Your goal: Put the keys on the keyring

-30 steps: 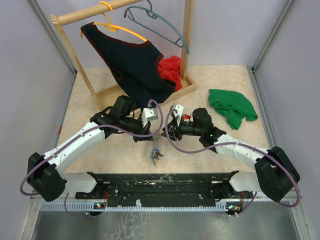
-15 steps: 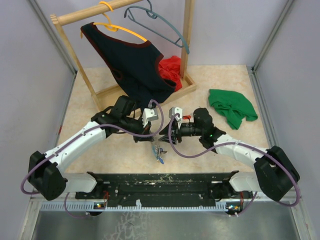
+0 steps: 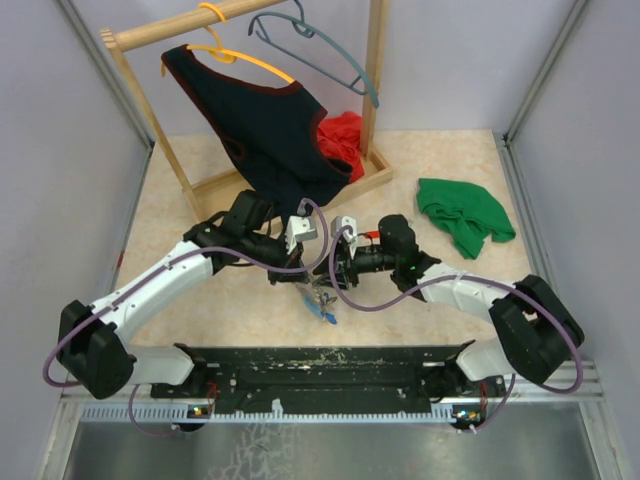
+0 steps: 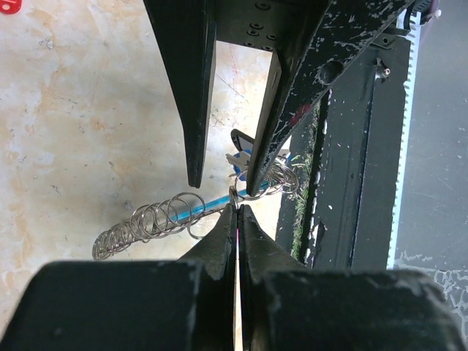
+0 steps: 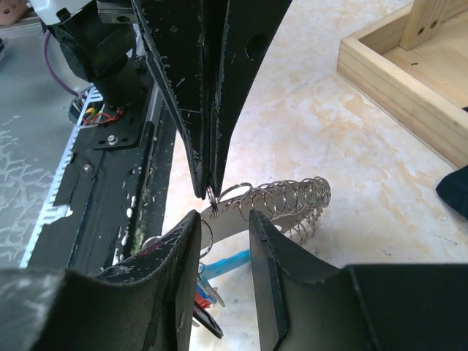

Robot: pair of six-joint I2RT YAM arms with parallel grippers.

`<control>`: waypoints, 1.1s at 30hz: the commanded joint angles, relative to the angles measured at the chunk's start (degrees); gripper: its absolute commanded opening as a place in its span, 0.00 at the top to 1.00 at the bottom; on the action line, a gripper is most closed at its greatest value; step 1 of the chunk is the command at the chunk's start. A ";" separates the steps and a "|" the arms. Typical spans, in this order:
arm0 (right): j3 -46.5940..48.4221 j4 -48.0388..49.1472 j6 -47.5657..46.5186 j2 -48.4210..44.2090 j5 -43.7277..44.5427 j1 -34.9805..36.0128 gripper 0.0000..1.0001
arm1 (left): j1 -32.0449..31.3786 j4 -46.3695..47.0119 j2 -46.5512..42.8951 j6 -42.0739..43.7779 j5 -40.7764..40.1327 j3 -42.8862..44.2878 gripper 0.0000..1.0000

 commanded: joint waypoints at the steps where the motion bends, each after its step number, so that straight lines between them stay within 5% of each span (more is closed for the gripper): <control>1: 3.45 5.11 0.87 0.72 -2.85 0.63 0.68 | -0.41 0.84 0.43 1.02 2.70 2.01 1.00; 5: 3.46 5.26 0.99 1.03 -2.95 0.74 0.76 | -0.49 1.09 0.51 0.83 3.21 2.01 1.00; 10: 2.87 7.79 2.73 1.05 -3.20 0.78 1.00 | -0.67 1.20 0.47 0.53 2.95 1.89 1.00; 13: 2.05 9.95 4.79 0.75 -3.35 0.74 1.00 | -0.68 2.01 -0.10 -0.23 1.82 1.34 0.99; 17: -0.33 14.90 9.39 -0.29 -1.64 0.80 1.00 | -0.67 7.32 -3.13 -5.24 -1.87 -1.79 0.83; 25: -7.58 28.38 18.04 -1.10 5.62 1.10 1.00 | -0.50 38.56 -17.51 -27.16 -11.15 -22.26 0.69; 33: -11.78 40.29 23.85 0.33 12.14 3.05 1.00 | -0.32 68.43 -24.84 -43.49 -14.57 -39.68 0.66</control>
